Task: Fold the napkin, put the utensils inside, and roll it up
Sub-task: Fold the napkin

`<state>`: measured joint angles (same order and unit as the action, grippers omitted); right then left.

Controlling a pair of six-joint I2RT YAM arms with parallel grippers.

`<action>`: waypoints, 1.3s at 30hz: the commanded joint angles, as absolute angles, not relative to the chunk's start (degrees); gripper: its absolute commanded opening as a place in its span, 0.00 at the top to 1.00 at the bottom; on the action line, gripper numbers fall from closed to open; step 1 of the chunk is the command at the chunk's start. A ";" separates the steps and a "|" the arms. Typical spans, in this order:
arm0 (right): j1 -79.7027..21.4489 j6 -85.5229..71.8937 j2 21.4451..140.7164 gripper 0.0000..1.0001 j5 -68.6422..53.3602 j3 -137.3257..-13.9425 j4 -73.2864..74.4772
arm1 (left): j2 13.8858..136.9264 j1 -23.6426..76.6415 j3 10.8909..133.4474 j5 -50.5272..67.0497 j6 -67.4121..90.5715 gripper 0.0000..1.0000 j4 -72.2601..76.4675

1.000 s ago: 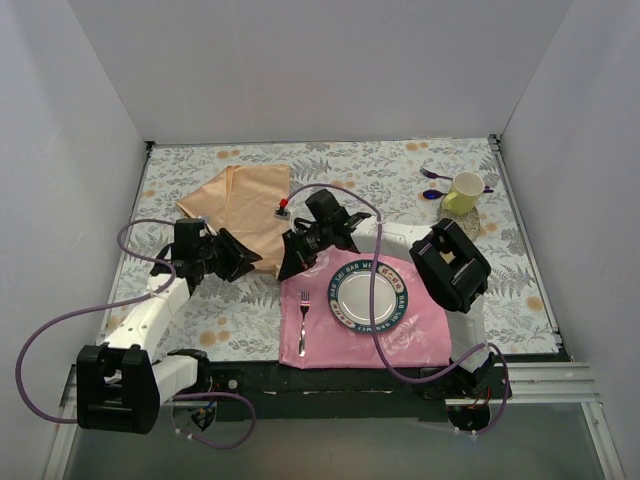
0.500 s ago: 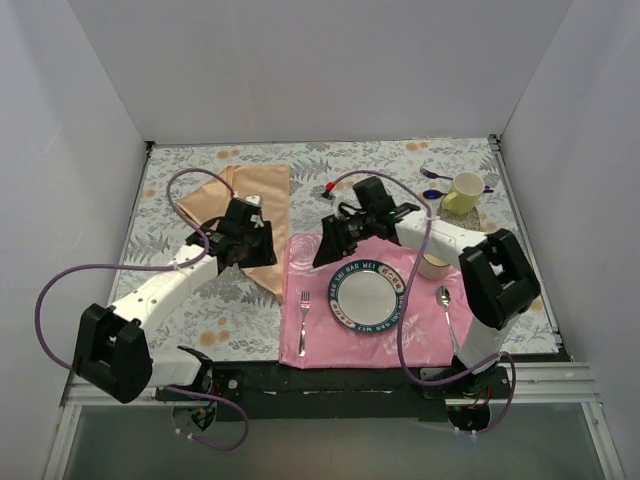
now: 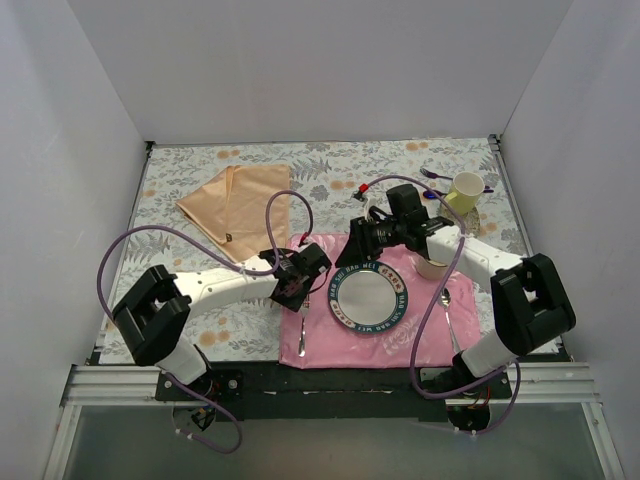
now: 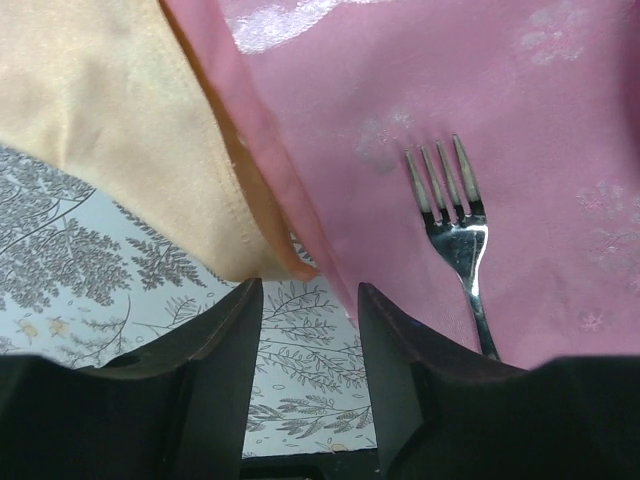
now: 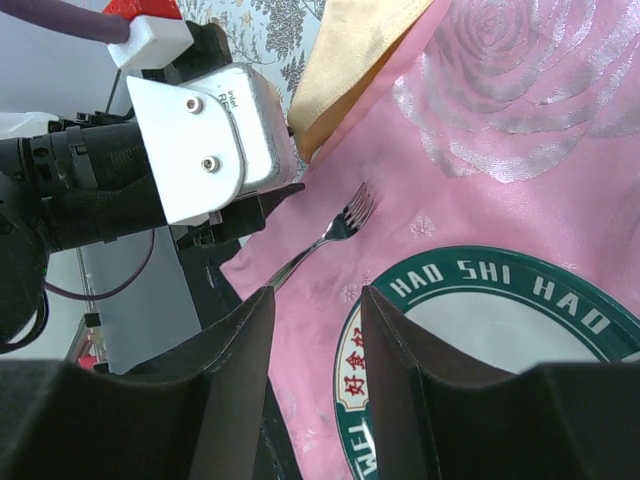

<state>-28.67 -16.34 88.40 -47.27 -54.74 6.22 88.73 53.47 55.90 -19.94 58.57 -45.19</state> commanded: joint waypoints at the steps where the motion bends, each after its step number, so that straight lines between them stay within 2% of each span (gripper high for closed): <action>1: -28.56 -17.84 85.26 0.52 -47.72 -53.35 2.03 | 85.43 55.98 57.04 -30.13 62.13 0.60 -47.28; 5: -28.56 -18.28 85.25 0.53 -48.43 -52.56 1.06 | 84.55 57.04 56.96 -30.68 63.72 0.63 -46.85; 9: -28.48 -18.46 85.08 0.54 -48.52 -52.38 1.05 | 86.30 57.04 55.90 -29.71 63.63 0.58 -47.29; 18: -28.56 -18.81 84.73 0.55 -48.78 -52.03 0.53 | 88.32 55.37 55.63 -29.97 65.21 0.66 -45.97; 28: -28.48 -19.95 85.16 0.55 -50.18 -51.68 -1.40 | 90.97 54.23 55.28 -30.77 66.36 0.64 -45.71; 32: -28.48 -20.39 85.25 0.56 -50.71 -51.50 -2.02 | 92.28 53.88 55.37 -31.82 67.50 0.75 -46.32; 33: -28.56 -20.39 85.34 0.56 -50.71 -51.42 -2.02 | 92.20 53.79 55.37 -31.90 67.50 0.81 -46.41; 38: -28.56 -20.65 85.25 0.57 -50.89 -51.50 -2.46 | 90.71 51.86 56.51 -30.33 67.24 0.93 -46.23; 39: -28.48 -20.65 85.08 0.57 -50.89 -51.42 -2.46 | 90.36 51.16 56.86 -30.15 67.32 1.00 -46.67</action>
<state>-28.62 -20.01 86.70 -49.41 -51.57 -0.19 92.42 53.17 55.59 -29.52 66.59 -46.30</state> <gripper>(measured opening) 0.437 0.086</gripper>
